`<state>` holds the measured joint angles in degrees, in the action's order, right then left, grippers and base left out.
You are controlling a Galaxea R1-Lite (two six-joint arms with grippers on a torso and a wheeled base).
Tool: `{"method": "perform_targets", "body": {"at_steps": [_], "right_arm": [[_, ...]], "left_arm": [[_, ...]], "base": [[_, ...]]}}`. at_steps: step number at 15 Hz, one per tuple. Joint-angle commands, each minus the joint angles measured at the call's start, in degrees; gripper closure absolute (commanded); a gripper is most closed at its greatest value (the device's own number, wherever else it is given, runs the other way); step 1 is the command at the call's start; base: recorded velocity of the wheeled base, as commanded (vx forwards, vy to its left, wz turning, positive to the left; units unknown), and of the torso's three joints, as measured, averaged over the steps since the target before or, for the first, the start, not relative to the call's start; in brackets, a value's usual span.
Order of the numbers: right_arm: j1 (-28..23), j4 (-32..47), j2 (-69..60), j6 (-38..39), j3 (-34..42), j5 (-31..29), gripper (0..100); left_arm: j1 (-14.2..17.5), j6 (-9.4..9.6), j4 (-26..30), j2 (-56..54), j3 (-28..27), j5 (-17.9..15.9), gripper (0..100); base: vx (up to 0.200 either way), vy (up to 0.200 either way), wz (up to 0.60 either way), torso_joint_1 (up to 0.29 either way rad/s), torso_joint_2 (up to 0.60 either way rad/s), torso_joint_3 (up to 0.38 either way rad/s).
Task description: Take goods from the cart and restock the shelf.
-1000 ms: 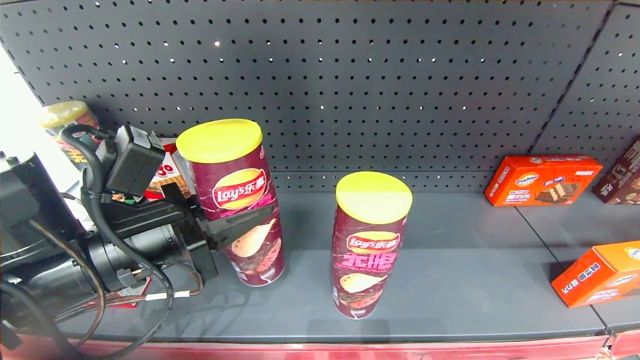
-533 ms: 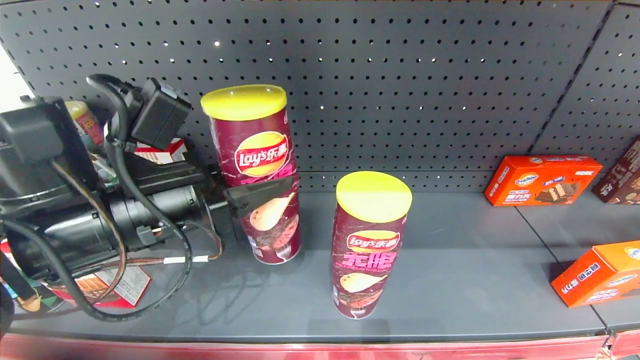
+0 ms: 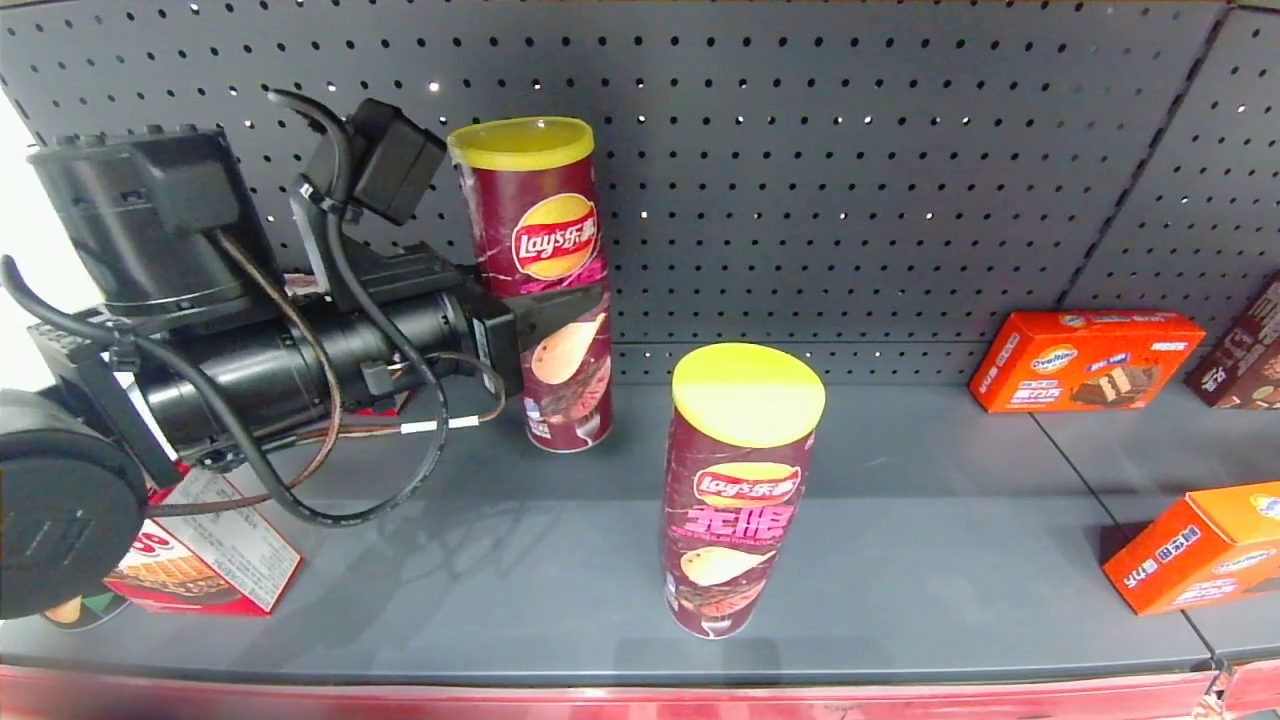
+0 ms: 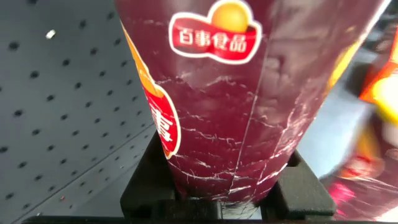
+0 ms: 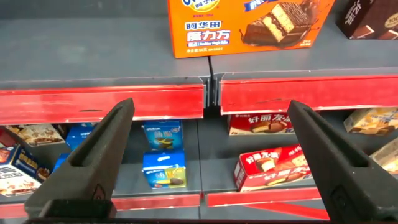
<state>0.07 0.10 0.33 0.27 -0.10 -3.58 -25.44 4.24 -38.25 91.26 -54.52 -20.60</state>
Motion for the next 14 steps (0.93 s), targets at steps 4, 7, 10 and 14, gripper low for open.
{"method": "perform_targets", "body": {"at_steps": [4, 7, 10, 14], "right_arm": [[0.0, 0.0, 0.1, 0.0, 0.0, 0.0, 0], [0.0, 0.0, 0.2, 0.0, 0.0, 0.0, 0], [0.0, 0.0, 0.2, 0.0, 0.0, 0.0, 0], [0.0, 0.0, 0.2, 0.0, 0.0, 0.0, 0]], "left_arm": [[-0.9, 0.33, 1.5, 3.8, -2.3, -2.0, 100], [-0.8, 2.35, 3.4, 7.5, -3.4, -2.2, 100], [-1.3, 2.44, 6.6, 9.9, -8.5, -4.4, 100], [-1.9, 1.82, 6.3, 13.9, -14.6, -4.7, 100]], "base": [[0.000, 0.000, 0.00, 0.000, 0.00, 0.000], [0.000, 0.000, 0.00, 0.000, 0.00, 0.000], [0.000, 0.000, 0.00, 0.000, 0.00, 0.000], [0.000, 0.000, 0.00, 0.000, 0.00, 0.000]]}}
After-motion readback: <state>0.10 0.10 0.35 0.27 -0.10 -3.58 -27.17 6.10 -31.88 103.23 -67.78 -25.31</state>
